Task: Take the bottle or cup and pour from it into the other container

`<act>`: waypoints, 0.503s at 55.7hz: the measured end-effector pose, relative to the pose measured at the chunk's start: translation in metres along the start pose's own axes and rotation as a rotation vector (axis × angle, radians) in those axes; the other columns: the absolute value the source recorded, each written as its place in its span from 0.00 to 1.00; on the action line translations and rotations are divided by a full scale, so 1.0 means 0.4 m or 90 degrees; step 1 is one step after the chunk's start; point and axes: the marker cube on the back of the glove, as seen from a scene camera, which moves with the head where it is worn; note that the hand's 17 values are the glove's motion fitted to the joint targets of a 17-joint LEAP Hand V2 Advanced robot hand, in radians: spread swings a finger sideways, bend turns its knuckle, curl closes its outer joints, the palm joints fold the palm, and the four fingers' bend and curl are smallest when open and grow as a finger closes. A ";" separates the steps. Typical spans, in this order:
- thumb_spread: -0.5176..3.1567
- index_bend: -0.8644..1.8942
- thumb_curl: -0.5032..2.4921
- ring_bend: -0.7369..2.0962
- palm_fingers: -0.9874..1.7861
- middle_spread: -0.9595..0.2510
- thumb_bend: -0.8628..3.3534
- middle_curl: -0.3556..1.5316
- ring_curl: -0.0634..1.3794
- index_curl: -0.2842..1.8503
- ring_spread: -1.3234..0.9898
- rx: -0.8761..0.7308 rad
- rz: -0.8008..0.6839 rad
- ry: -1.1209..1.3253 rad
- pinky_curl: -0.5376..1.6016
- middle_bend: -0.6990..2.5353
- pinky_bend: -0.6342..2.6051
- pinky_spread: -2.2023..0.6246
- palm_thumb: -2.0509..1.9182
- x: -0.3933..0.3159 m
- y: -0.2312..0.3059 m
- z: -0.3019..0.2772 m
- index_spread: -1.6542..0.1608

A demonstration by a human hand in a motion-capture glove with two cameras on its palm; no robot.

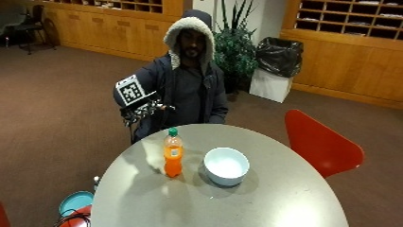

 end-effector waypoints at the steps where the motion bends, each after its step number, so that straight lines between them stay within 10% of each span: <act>1: 0.39 0.37 0.28 0.31 0.39 0.81 0.20 0.34 0.13 0.28 0.64 0.002 -0.003 -0.011 0.42 0.27 0.36 0.91 0.59 0.006 -0.006 0.010 0.70; 28: 0.36 0.37 0.29 0.33 0.36 0.89 0.20 0.33 0.13 0.27 0.66 -0.063 0.013 -0.438 0.43 0.27 0.42 0.91 0.61 0.037 -0.182 0.304 0.74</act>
